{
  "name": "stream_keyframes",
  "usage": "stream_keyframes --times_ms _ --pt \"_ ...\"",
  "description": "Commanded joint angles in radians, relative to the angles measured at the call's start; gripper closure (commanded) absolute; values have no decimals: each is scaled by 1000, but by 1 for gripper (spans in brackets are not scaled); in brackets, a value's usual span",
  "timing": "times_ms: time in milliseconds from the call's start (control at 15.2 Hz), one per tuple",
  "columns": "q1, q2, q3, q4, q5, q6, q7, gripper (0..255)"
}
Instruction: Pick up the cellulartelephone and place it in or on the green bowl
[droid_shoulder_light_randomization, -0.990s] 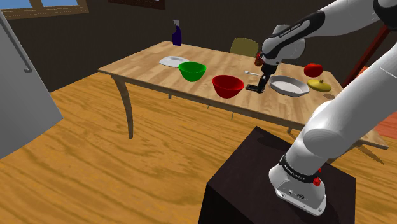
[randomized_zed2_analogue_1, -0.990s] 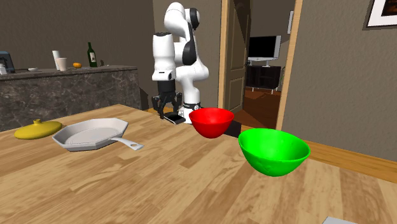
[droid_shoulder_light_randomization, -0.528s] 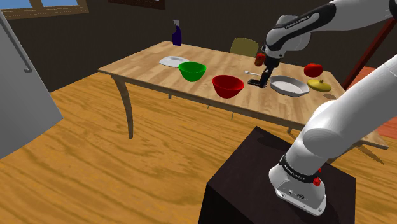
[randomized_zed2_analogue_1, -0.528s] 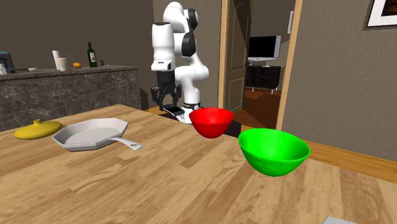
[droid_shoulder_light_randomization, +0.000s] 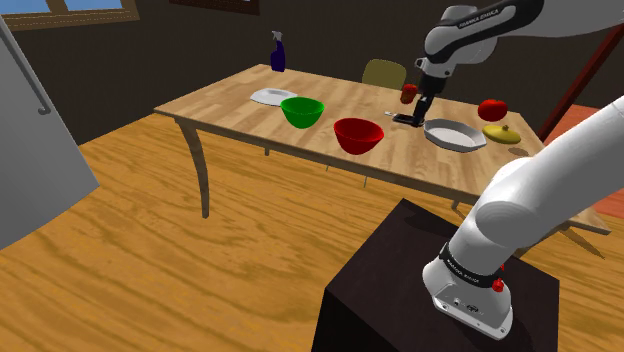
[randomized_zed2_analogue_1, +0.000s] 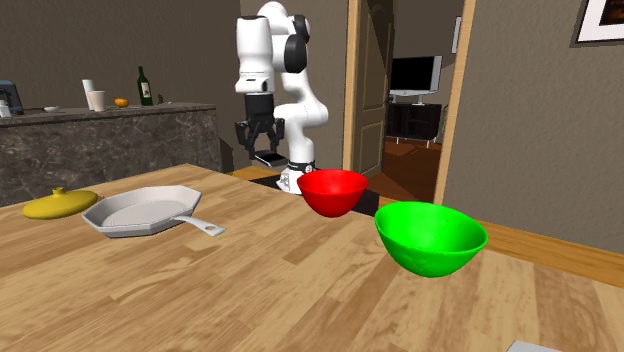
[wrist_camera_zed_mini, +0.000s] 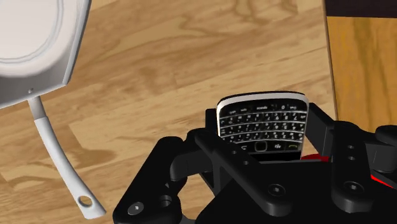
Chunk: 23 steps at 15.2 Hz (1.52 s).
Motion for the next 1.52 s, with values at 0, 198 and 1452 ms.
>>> stream_keyframes --times_ms 0,198,1452 --pt "-1 -12 10 19 -2 -31 6 255" --pt "-1 -26 21 48 -2 -74 10 255" --pt "157 549 96 597 361 -141 77 255"
